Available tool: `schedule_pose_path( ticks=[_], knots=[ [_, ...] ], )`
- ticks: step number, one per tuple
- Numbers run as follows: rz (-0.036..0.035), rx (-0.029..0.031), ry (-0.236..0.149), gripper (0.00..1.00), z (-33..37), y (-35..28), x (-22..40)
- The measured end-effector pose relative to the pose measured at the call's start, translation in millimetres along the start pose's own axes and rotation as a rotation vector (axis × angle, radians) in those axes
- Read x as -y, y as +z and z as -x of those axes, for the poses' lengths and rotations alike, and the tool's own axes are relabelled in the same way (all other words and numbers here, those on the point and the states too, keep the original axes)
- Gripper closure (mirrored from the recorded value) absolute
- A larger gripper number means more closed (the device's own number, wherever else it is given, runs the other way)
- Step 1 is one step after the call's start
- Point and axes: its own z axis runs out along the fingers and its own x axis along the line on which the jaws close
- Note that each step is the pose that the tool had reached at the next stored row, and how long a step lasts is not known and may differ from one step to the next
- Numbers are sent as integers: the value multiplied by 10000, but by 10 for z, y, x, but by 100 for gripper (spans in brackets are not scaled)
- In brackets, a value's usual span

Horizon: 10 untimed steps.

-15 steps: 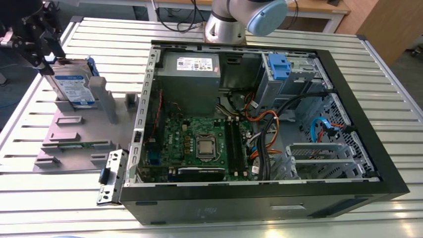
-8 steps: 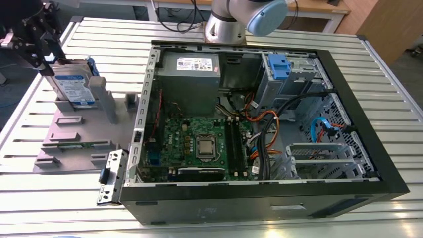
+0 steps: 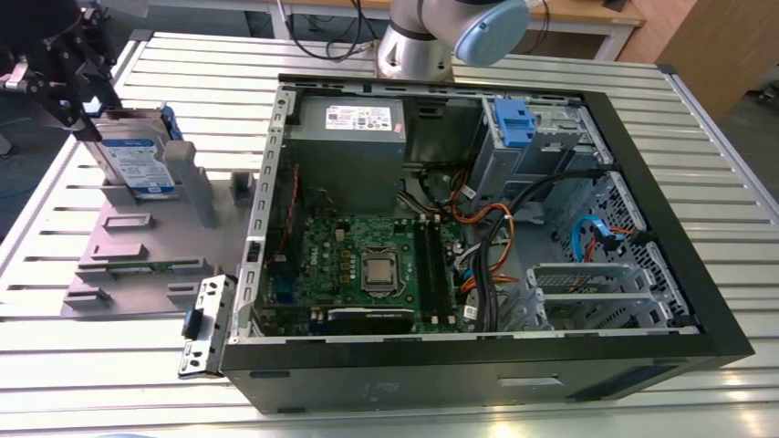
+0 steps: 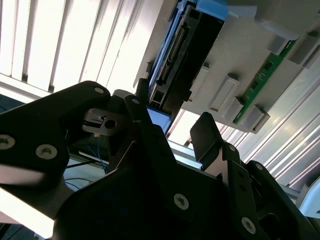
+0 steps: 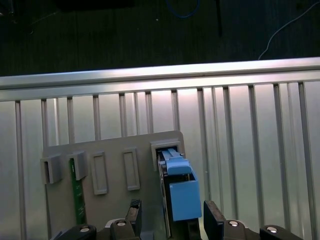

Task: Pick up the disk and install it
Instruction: 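Pick up the disk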

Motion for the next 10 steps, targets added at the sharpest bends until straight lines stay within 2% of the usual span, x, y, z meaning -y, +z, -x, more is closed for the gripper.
schedule_pose_path(
  ticks=[10],
  knots=[
    [-1, 1, 0, 40, 35, 23, -5]
  ],
)
